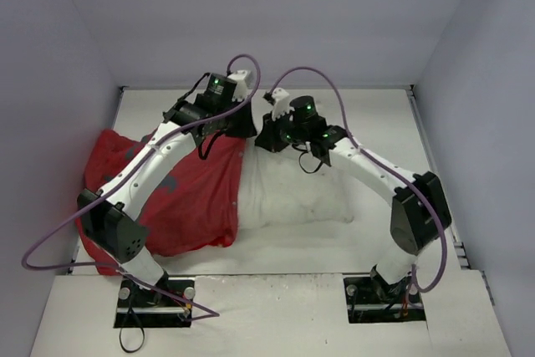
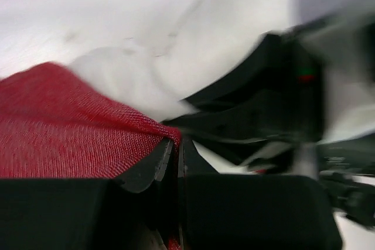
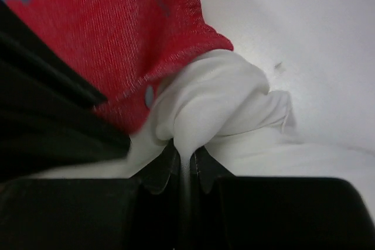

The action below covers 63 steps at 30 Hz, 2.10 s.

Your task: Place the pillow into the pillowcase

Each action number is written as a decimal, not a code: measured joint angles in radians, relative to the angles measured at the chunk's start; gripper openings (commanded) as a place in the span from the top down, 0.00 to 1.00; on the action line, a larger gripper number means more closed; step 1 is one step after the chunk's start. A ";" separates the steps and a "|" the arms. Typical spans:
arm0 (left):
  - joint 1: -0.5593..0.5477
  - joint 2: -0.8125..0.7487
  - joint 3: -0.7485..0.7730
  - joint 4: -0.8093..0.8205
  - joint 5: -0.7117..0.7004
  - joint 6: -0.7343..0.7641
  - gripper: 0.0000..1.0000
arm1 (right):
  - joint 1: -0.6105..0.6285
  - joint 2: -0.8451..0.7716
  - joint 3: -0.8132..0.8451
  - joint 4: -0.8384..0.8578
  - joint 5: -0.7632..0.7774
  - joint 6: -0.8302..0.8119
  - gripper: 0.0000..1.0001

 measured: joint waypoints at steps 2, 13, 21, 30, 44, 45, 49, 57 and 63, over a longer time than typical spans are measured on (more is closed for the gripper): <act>-0.018 0.035 0.093 0.039 0.084 -0.040 1.00 | -0.025 -0.042 0.008 -0.002 0.020 0.044 1.00; -0.106 0.073 0.091 0.228 0.196 -0.171 0.53 | -0.068 -0.275 -0.206 0.056 0.288 0.232 0.86; -0.117 0.063 0.050 0.133 0.058 -0.132 0.30 | -0.074 -0.299 -0.285 0.037 0.394 0.198 0.34; -0.150 -0.284 -0.188 0.084 -0.181 -0.114 0.30 | -0.080 -0.399 -0.283 -0.056 0.379 0.009 0.10; -0.137 0.029 -0.245 0.115 -0.202 0.037 0.87 | -0.089 -0.376 -0.375 -0.061 0.279 0.014 1.00; -0.137 0.064 -0.206 0.116 -0.192 0.052 0.88 | -0.092 -0.378 -0.381 -0.057 0.285 0.019 1.00; -0.132 0.179 0.025 0.106 -0.132 0.121 0.90 | -0.097 -0.405 -0.411 -0.039 0.327 0.064 1.00; -0.165 0.166 0.061 0.212 -0.072 0.147 0.61 | -0.064 -0.442 -0.436 -0.029 0.358 0.169 1.00; -0.176 -0.027 -0.163 0.179 -0.169 0.145 0.31 | -0.058 -0.443 -0.435 -0.029 0.370 0.200 1.00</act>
